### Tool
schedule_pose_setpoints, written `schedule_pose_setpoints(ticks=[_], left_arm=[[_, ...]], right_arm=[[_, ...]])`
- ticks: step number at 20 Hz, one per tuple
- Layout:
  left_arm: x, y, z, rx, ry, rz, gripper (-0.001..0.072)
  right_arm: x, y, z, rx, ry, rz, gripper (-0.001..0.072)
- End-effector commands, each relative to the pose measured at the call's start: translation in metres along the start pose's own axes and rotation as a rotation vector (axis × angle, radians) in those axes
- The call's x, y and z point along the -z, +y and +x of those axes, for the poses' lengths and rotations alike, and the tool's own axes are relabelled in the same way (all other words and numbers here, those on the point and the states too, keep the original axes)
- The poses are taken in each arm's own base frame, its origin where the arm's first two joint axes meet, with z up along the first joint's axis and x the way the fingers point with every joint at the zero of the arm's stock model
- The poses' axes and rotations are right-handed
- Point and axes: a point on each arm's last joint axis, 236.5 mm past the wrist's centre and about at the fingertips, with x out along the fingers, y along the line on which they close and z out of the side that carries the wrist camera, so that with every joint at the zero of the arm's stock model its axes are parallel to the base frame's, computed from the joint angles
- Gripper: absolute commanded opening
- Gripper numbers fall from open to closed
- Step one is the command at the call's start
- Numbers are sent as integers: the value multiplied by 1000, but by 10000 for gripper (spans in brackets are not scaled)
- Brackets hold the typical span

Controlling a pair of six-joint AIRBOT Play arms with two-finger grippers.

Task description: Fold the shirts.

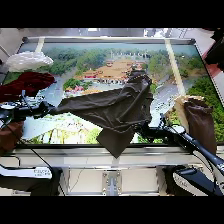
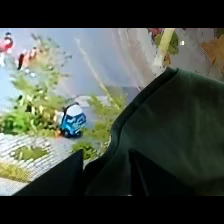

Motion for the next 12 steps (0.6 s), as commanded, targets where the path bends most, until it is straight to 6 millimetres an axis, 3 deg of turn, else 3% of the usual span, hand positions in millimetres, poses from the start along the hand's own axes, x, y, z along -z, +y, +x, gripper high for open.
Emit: schedule_pose_setpoints(ticks=[1, 2, 8, 10, 12], left_arm=[[22, -20, 3, 75, 94, 14, 61], [27, -23, 2, 90, 113, 14, 10], [27, -44, -2, 179, 118, -30, 10], [15, -67, -12, 255, 68, -37, 10], [-9, -105, -42, 364, -52, 28, 9]], right_arm=[[-1, 6, -1, -12, 2, -8, 19], [-4, 12, -2, -20, -6, -35, 19], [-36, 72, -16, -97, -85, -192, 19], [-41, 92, -23, -117, -96, -247, 18], [-42, 117, -36, -135, -107, -368, 18]])
